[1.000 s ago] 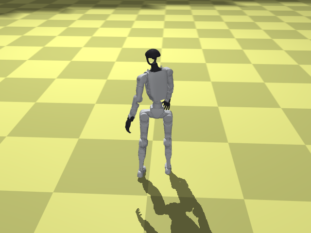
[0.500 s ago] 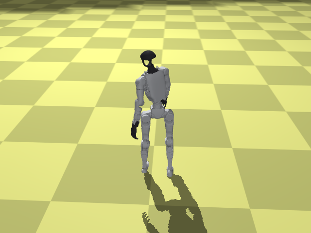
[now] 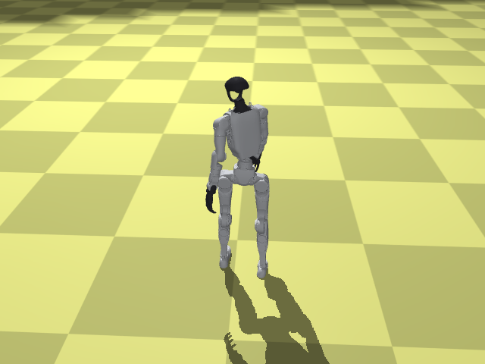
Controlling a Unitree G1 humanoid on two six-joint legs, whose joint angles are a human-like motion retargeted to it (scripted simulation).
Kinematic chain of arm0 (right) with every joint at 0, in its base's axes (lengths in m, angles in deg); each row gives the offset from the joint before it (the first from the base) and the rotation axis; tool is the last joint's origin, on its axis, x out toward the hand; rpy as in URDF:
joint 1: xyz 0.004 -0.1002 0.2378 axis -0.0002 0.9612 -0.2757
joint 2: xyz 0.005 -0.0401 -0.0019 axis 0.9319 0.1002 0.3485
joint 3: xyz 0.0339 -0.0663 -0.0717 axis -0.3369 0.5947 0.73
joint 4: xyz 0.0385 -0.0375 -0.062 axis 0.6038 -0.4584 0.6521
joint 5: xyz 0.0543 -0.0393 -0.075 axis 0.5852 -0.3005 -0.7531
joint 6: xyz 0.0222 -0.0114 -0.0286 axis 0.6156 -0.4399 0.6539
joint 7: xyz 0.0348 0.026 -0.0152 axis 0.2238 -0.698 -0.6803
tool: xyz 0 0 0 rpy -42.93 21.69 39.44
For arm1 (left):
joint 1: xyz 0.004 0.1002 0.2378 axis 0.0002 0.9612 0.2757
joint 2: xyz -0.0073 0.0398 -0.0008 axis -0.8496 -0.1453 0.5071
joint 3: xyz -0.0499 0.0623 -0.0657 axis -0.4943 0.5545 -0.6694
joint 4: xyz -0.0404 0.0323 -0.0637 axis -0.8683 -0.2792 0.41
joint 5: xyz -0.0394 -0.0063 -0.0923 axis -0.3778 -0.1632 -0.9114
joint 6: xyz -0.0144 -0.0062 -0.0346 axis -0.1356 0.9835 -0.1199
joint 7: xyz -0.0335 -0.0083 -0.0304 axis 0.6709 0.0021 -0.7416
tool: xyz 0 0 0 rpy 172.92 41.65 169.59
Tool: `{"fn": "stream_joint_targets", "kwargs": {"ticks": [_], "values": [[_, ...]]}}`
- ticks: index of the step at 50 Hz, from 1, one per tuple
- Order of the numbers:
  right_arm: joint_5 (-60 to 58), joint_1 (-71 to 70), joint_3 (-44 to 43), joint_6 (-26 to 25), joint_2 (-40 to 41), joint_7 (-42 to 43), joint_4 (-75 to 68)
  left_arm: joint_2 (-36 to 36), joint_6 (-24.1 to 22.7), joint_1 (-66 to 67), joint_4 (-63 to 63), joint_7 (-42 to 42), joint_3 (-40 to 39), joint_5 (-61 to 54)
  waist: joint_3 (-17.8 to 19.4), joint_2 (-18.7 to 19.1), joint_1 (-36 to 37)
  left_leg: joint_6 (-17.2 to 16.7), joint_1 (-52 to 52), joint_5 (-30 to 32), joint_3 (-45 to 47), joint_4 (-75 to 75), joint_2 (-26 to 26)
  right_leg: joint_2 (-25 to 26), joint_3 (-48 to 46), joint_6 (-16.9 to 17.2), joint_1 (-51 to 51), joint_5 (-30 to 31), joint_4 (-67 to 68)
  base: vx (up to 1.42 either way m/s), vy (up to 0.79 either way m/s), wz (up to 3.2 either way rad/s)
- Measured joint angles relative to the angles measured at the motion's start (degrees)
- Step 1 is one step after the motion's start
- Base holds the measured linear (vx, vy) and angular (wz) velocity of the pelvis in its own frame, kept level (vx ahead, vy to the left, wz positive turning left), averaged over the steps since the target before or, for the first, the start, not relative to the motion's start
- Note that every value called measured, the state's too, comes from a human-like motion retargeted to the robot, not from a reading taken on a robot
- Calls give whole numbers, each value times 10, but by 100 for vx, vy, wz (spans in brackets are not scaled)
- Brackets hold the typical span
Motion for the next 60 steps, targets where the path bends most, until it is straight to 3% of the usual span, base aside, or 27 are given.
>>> {"fn": "stream_joint_targets", "kwargs": {"ticks": [3, 6, 12, 17, 21, 25, 30, 35, 40, 43, 45, 50, 52, 56, 60], "values": [[9, 5, 4, 6, 1, 4, 0, 1, 1, 7, -10, 4, -4, 1, -4, 0, 6, -17, -2, 54, -26, -20, 10, 12, 1, -8, 14, -18, 1, 28, 7, -15], [20, 2, 1, 8, 2, 8, -3, 1, 5, -1, -22, 10, -5, -8, 0, 0, -2, -18, 14, 39, -35, -16, 16, 22, 3, -24, 26, -24, 10, 27, 5, 12], [44, 1, -1, 15, 0, 8, -1, -5, 6, -31, -20, 16, 3, -21, 1, 28, -37, -33, 66, 29, -57, -35, 51, 53, -20, -90, 13, -51, 72, 26, 1, 30], [41, 5, 2, 19, -5, 13, 0, -6, -6, -55, -10, 29, -7, -54, -5, 33, -60, -55, 85, 18, -62, -39, 57, 43, -79, -60, -25, -45, 39, 25, -5, 18], [25, 7, 6, 17, -7, 13, -1, -4, -22, -60, -8, 31, -5, -89, -4, 28, -75, -49, 97, 0, -72, -28, 42, 37, -46, -28, -43, 42, -10, 27, -9, 24], [13, 2, 7, 8, -11, 21, 2, -5, -14, -60, -7, 35, -4, -87, 3, 26, -63, -17, 97, -19, -75, 11, 30, 30, -27, -19, -44, 21, 22, 27, -13, -2], [-5, 1, 9, -10, -10, 21, -2, 4, 5, -23, 6, 19, -6, -63, 21, 8, -24, 40, 42, -21, -67, 139, -24, -1, -11, -23, -17, 15, 15, 26, -8, -21], [-8, -1, 9, -7, 0, 12, 5, 6, 7, 17, 8, 7, -17, -41, 19, -13, 8, 22, -6, -42, 4, 101, -21, -6, -1, 0, -5, 11, -3, 26, -2, -29], [6, -3, 2, 3, 5, 9, 14, 2, 6, 16, -3, 12, -28, -28, 10, -10, 26, -4, -12, 62, 1, -17, 9, 23, -1, 0, 8, -8, -4, 27, 2, -15], [14, -1, -4, 3, 1, 10, 13, 2, 12, -1, -1, 16, -25, -23, 14, -10, 12, -4, 0, 48, -13, -10, 7, 23, -11, -2, 24, -20, 3, 28, 8, 36], [18, 2, -7, 3, -3, 8, 12, 1, 13, -14, 7, 17, -17, -17, 17, -4, -2, -6, 15, 38, -22, -11, 11, 29, -18, -13, 35, -19, 11, 27, 6, 42], [30, 18, -8, 8, -17, 1, 18, -11, 11, -43, 49, 24, 12, 9, 17, 35, -46, -23, 65, 35, -42, -32, 44, 61, -14, -89, 27, -29, 78, 25, 4, 27], [31, 25, -8, 10, -22, 1, 23, -17, 8, -54, 65, 29, 16, 12, 12, 46, -60, -35, 77, 32, -42, -36, 56, 62, -29, -96, 0, -50, 111, 24, -1, -1], [28, 35, -7, 13, -28, 5, 29, -31, -2, -74, 80, 40, 18, -7, 3, 52, -85, -58, 90, 19, -38, -35, 60, 44, -78, -69, -39, -66, 94, 26, -5, -3], [20, 41, -3, 10, -31, 12, 29, -46, -15, -82, 77, 46, 32, -39, 0, 40, -102, -57, 98, -1, -43, -23, 36, 31, -53, -33, -50, 31, 11, 27, -8, 15]]}}
